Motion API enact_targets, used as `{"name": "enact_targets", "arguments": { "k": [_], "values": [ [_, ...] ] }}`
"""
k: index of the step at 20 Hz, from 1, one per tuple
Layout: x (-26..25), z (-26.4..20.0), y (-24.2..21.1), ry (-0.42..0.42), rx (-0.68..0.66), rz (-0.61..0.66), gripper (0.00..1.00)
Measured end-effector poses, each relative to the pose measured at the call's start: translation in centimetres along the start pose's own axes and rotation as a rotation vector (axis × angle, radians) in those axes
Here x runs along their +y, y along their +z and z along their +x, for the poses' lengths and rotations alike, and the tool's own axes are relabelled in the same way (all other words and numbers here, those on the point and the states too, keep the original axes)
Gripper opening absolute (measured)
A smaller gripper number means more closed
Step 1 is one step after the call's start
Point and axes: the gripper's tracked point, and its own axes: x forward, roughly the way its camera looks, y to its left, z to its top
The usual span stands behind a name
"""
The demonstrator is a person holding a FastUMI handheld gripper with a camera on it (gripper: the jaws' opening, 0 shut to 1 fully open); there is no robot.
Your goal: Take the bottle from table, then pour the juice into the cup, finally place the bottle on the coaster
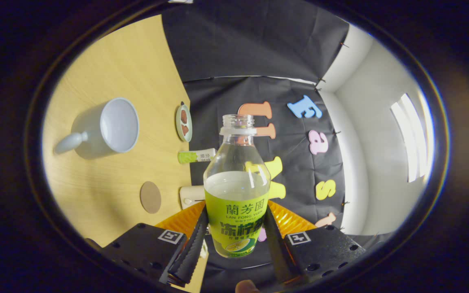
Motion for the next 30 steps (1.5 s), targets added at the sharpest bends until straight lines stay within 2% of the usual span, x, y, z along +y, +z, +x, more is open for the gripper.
{"name": "enact_targets", "arguments": {
  "k": [4,8,11,15,18,22,30],
  "values": [
    [0.1,-0.8,-0.2,0.098,0.044,0.346,0.78],
    [-1.8,-0.3,0.0,0.141,0.058,0.641,0.78],
    [-3.7,0.6,-0.6,0.139,0.062,0.800,0.78],
    [-5.2,2.1,-0.8,0.196,0.067,0.990,0.78],
    [-6.8,3.8,-0.9,0.210,0.059,1.090,0.78],
    [-6.9,6.1,-0.2,0.244,0.038,1.146,0.78],
    [-3.8,11.0,0.1,0.299,0.038,1.234,0.78]
  ]
}}
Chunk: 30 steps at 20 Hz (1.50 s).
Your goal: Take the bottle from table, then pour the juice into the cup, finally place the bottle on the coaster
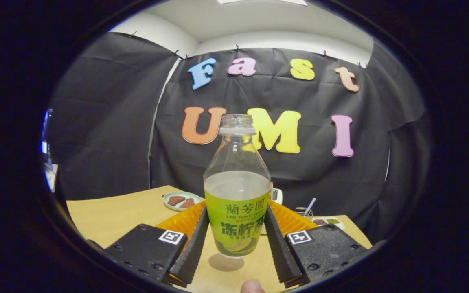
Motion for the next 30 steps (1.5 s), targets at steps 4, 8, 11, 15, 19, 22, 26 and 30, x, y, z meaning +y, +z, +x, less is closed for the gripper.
{"name": "enact_targets", "arguments": {
  "k": [4,8,11,15,19,22,26,30],
  "values": [
    [-0.4,2.8,-2.7,0.006,0.048,0.043,0.78],
    [-0.5,5.0,-5.4,0.004,0.089,0.036,0.78],
    [-0.1,6.3,-7.5,0.009,0.103,0.017,0.78],
    [0.5,7.7,-10.2,0.020,0.126,0.027,0.79],
    [0.9,8.7,-13.3,0.033,0.179,0.026,0.79],
    [1.0,8.8,-14.3,0.044,0.196,0.039,0.79],
    [1.2,9.1,-14.8,0.049,0.200,0.055,0.80],
    [1.3,9.0,-14.8,0.046,0.203,0.063,0.83]
  ]
}}
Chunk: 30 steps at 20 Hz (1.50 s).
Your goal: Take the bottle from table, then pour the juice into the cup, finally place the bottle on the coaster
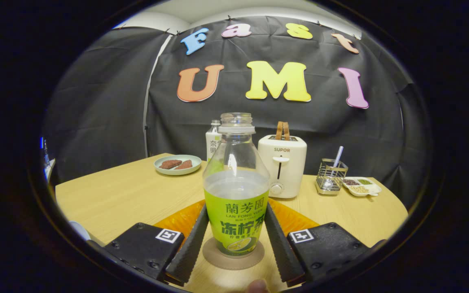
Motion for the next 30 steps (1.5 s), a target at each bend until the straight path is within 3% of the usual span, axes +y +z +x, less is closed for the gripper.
{"name": "enact_targets", "arguments": {
  "k": [3,5,12,20,26,30],
  "values": [
    [0.1,-0.5,0.0,0.004,0.003,0.008,0.87],
    [-0.1,-1.2,0.5,-0.009,-0.011,0.020,1.00],
    [-0.4,-6.0,2.2,-0.046,-0.061,0.051,1.00],
    [0.9,-20.2,4.5,-0.167,-0.169,0.067,1.00],
    [2.7,-32.5,3.9,-0.250,-0.240,0.052,1.00],
    [3.9,-37.9,3.3,-0.300,-0.286,0.048,1.00]
  ]
}}
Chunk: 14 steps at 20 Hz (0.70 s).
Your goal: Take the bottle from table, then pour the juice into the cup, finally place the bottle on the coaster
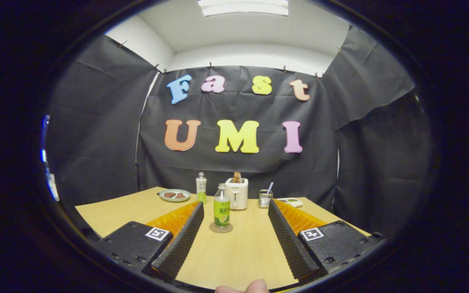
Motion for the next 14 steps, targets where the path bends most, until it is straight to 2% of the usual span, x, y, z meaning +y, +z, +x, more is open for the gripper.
{"name": "enact_targets", "arguments": {
  "k": [3,5,14],
  "values": [
    [-0.1,-1.8,1.0,-0.030,-0.030,-0.002,1.00],
    [0.4,-2.5,0.8,-0.022,-0.028,-0.004,1.00],
    [-0.2,-3.7,0.5,-0.046,-0.015,-0.039,1.00]
  ]
}}
